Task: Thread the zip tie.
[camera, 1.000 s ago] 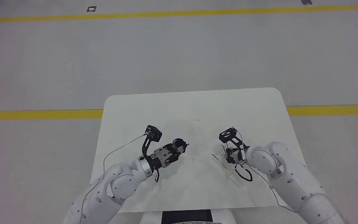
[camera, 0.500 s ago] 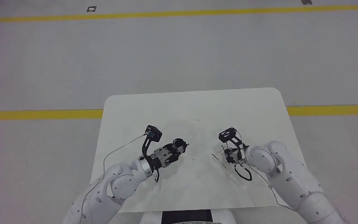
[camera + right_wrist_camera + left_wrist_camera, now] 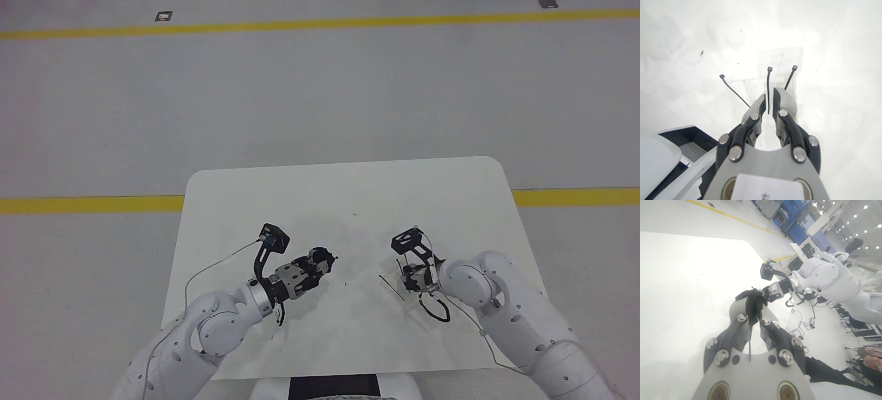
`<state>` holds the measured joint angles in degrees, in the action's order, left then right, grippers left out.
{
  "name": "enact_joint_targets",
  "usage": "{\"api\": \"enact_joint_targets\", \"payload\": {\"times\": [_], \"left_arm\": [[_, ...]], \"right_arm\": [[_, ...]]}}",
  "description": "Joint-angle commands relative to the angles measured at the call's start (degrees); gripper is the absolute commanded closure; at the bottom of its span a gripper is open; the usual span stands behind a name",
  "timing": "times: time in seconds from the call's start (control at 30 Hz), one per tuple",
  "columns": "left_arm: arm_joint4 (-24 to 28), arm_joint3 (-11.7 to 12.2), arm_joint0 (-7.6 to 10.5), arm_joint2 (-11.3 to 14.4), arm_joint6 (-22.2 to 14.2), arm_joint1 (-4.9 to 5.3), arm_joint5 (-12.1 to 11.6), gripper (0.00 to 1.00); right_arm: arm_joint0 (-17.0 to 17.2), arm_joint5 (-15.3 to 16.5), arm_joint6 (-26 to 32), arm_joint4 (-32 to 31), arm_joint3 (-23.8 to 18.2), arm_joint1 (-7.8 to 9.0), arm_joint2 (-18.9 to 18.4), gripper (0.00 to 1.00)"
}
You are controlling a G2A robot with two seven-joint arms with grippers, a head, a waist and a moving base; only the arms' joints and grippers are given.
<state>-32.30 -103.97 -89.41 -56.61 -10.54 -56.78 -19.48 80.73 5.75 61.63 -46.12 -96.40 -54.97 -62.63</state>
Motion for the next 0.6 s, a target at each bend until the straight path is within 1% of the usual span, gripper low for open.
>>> {"api": "enact_joint_targets", "payload": {"times": [0.0, 0.07, 0.27, 0.3, 0.33, 0.37, 0.57], "left_arm": [[0.00, 0.00, 0.00, 0.00, 0.00, 0.00, 0.00, 1.00], [0.00, 0.00, 0.00, 0.00, 0.00, 0.00, 0.00, 1.00], [0.00, 0.00, 0.00, 0.00, 0.00, 0.00, 0.00, 1.00], [0.00, 0.00, 0.00, 0.00, 0.00, 0.00, 0.00, 1.00], [0.00, 0.00, 0.00, 0.00, 0.00, 0.00, 0.00, 1.00], [0.00, 0.00, 0.00, 0.00, 0.00, 0.00, 0.00, 1.00], [0.00, 0.00, 0.00, 0.00, 0.00, 0.00, 0.00, 1.00]], "right_arm": [[-0.14, 0.07, 0.01, 0.09, 0.29, -0.04, 0.13, 0.89], [-0.39, 0.16, 0.11, 0.26, 0.65, -0.12, 0.36, 0.90], [-1.08, -0.05, 0.30, 0.61, 1.43, -0.32, 0.90, 0.89], [-1.13, -0.03, 0.26, 0.71, 1.49, -0.34, 0.92, 0.90], [-1.16, 0.02, 0.21, 0.86, 1.55, -0.36, 0.93, 0.93], [-1.19, 0.10, 0.17, 0.97, 1.62, -0.36, 0.91, 0.99], [-0.60, 1.18, -0.82, 2.12, 1.34, -0.17, -0.27, 1.00]]}}
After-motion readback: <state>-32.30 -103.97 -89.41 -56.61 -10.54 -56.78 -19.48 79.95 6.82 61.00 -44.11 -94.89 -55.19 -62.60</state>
